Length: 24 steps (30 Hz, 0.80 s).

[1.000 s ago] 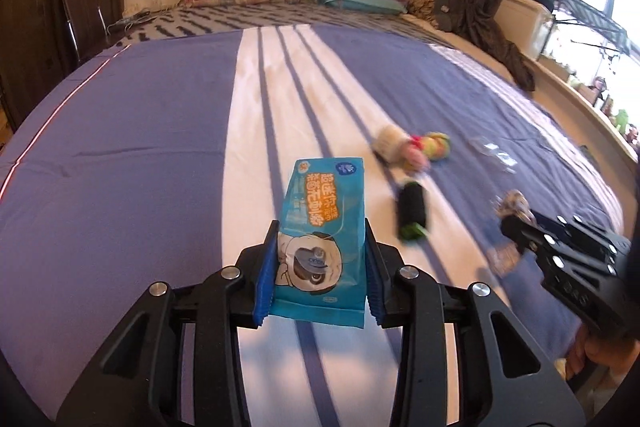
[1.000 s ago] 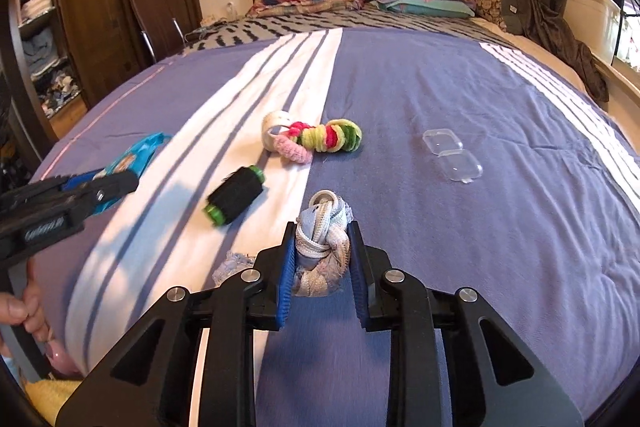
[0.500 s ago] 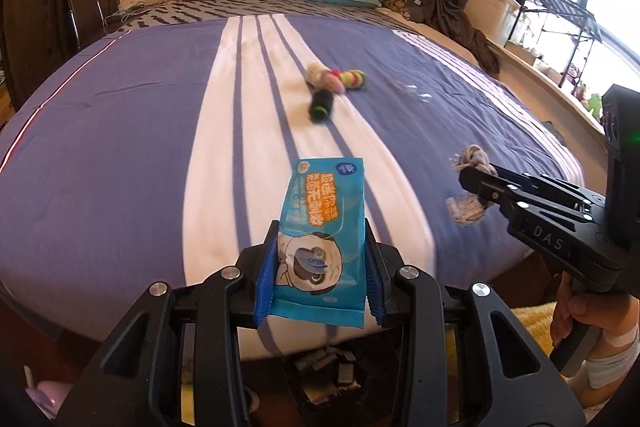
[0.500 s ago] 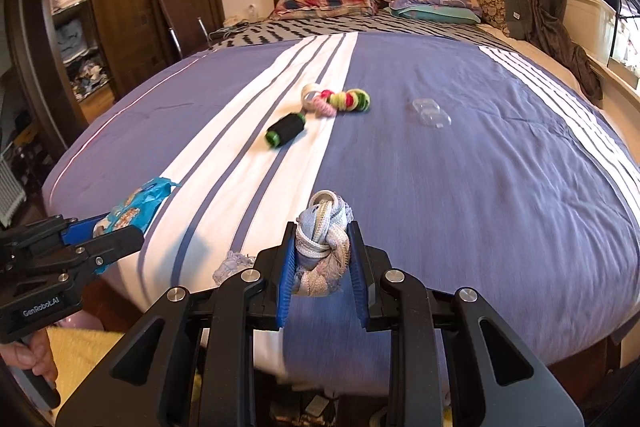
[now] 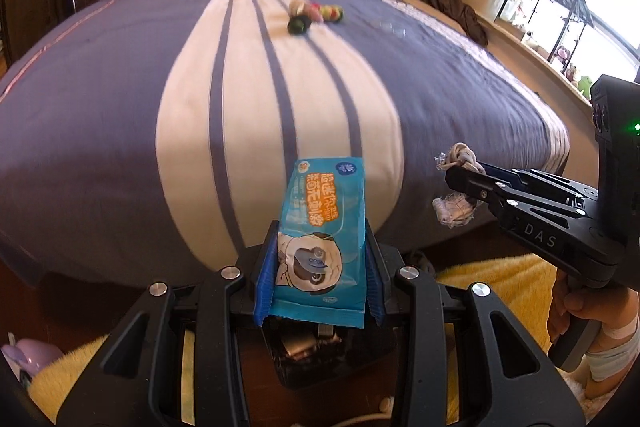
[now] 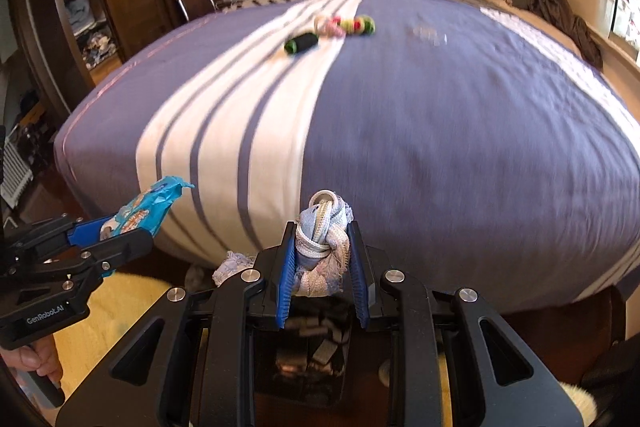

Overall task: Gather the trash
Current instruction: 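Lower the held sock and wipe pack down toward the black bin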

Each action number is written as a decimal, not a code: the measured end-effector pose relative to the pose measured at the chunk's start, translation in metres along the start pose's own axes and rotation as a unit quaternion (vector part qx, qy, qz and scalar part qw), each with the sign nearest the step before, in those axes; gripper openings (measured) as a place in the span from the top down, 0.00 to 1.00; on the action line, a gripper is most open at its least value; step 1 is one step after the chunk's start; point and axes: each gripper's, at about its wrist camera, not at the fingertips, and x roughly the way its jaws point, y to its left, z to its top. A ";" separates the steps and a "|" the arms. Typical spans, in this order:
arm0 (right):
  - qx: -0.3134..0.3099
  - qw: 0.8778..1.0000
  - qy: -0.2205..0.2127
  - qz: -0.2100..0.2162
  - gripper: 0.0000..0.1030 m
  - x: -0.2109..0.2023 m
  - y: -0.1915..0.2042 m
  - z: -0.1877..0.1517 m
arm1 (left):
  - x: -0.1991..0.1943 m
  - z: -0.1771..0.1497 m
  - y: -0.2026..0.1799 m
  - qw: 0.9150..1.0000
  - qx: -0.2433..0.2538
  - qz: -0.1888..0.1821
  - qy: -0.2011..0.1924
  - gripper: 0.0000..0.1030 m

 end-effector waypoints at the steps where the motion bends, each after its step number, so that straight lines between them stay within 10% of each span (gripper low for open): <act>1: 0.001 1.000 0.006 0.001 0.75 0.002 0.000 -0.005 | 0.003 -0.005 0.001 1.000 -0.002 0.001 0.006 0.66; 24: 0.018 0.992 0.126 0.009 0.75 0.076 0.000 -0.086 | 0.099 -0.092 0.010 0.989 -0.020 0.005 0.146 0.66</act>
